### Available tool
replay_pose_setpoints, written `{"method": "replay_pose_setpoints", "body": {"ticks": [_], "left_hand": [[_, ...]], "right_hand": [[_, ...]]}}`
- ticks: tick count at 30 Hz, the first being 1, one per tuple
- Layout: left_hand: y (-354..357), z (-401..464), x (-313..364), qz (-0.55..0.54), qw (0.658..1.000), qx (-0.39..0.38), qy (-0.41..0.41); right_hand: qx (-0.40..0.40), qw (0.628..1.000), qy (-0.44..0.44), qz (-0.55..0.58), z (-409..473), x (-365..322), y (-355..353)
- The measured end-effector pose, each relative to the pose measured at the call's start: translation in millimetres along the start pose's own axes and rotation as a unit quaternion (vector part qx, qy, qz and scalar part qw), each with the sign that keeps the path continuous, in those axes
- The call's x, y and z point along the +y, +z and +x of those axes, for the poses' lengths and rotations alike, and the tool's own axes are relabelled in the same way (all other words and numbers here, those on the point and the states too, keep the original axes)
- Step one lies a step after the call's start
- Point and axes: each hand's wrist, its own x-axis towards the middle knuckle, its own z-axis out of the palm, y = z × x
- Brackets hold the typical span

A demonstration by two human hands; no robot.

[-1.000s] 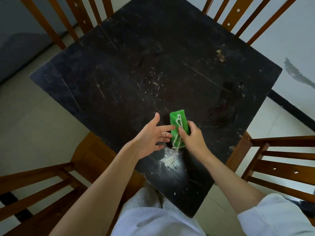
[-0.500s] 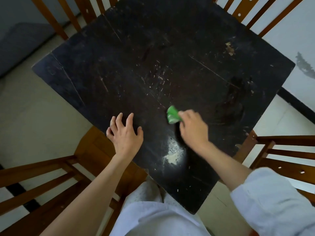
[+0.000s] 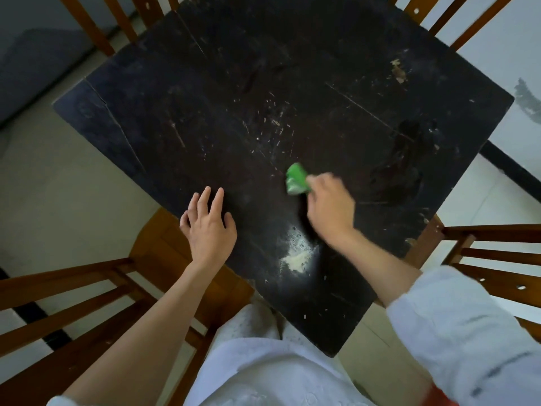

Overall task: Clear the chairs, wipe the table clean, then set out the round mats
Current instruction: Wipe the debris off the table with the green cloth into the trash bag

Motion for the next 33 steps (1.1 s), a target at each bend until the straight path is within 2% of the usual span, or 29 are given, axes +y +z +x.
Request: {"method": "replay_pose_setpoints", "body": {"ticks": [2,4,5,10,13,14,15,17,20,22,25,27,31,33], "left_hand": [[-0.9,-2.9,-6.9,-0.010,0.999,0.033,0.005],[-1.3,-7.4,-15.1,-0.001,0.999,0.044,0.004],[-1.2,-10.0,-20.5,0.002,0.999,0.045,-0.002],[-1.9,-17.9,-35.4,0.005,0.998,0.035,-0.053],[-2.9,-19.7,-37.6,0.003,0.998,0.027,-0.058],[-3.7,-19.4,-39.7,0.003,0.998,0.026,-0.059],[-4.6,-19.4,-43.2,0.003,0.998,0.023,-0.058],[-5.5,-20.2,-50.3,0.000,0.999,0.021,-0.048],[-5.8,-20.4,-58.9,-0.020,0.998,0.039,-0.038],[-6.0,-19.9,-62.3,-0.044,0.998,0.044,-0.032],[-7.4,-18.7,-66.0,-0.110,0.992,0.047,-0.033],[-9.7,-17.3,-68.2,-0.146,0.986,0.060,-0.044],[-10.5,-16.2,-71.5,-0.141,0.986,0.070,-0.047],[-8.4,-17.5,-67.8,-0.132,0.988,0.071,-0.046]], "right_hand": [[-0.073,0.988,-0.133,0.041,-42.5,-17.3,3.9],[-0.145,0.966,-0.199,0.083,-69.0,-22.7,-1.3],[-0.143,0.963,-0.207,0.094,-66.9,-25.1,-3.8],[0.014,0.994,-0.099,0.052,23.3,-60.4,2.0],[-0.014,0.999,-0.016,0.041,64.7,-78.3,14.7],[-0.027,0.999,-0.019,0.041,63.9,-83.0,18.7],[-0.040,0.997,-0.053,0.037,53.2,-85.9,22.1],[-0.057,0.982,-0.174,0.038,5.3,-83.1,24.4],[-0.134,0.940,-0.310,0.044,-57.1,-61.8,8.3],[-0.143,0.939,-0.306,0.060,-38.9,-62.0,-0.4],[-0.077,0.968,-0.230,0.058,21.0,-96.5,6.8],[-0.102,0.969,-0.223,0.035,40.0,-116.0,19.9],[-0.133,0.922,-0.363,0.032,-7.6,-89.7,26.7],[-0.185,0.893,-0.408,0.040,-48.3,-56.5,15.5]]}}
